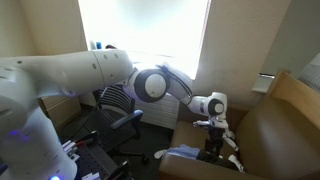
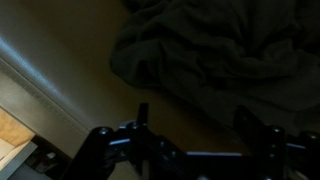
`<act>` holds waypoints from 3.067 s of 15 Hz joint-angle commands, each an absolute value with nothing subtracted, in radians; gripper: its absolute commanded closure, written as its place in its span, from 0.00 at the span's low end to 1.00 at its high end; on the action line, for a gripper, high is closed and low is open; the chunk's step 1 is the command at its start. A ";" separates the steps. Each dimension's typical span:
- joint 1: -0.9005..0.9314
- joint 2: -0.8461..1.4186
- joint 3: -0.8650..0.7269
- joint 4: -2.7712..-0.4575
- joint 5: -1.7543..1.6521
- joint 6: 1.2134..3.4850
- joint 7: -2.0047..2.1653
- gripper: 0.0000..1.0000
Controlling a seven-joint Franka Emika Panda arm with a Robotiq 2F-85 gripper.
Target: Remove the dark grey clothing from the sofa and place it on the backrest of the black chair, return the clothing to the sofa
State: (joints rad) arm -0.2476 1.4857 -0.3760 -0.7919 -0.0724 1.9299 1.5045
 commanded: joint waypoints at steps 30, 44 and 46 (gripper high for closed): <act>-0.236 1.499 -0.382 -0.982 -0.208 2.247 1.884 0.82; -0.222 1.380 -0.414 -0.961 -0.185 2.451 1.895 0.60; -0.225 1.387 -0.379 -0.970 -0.180 2.375 1.838 0.46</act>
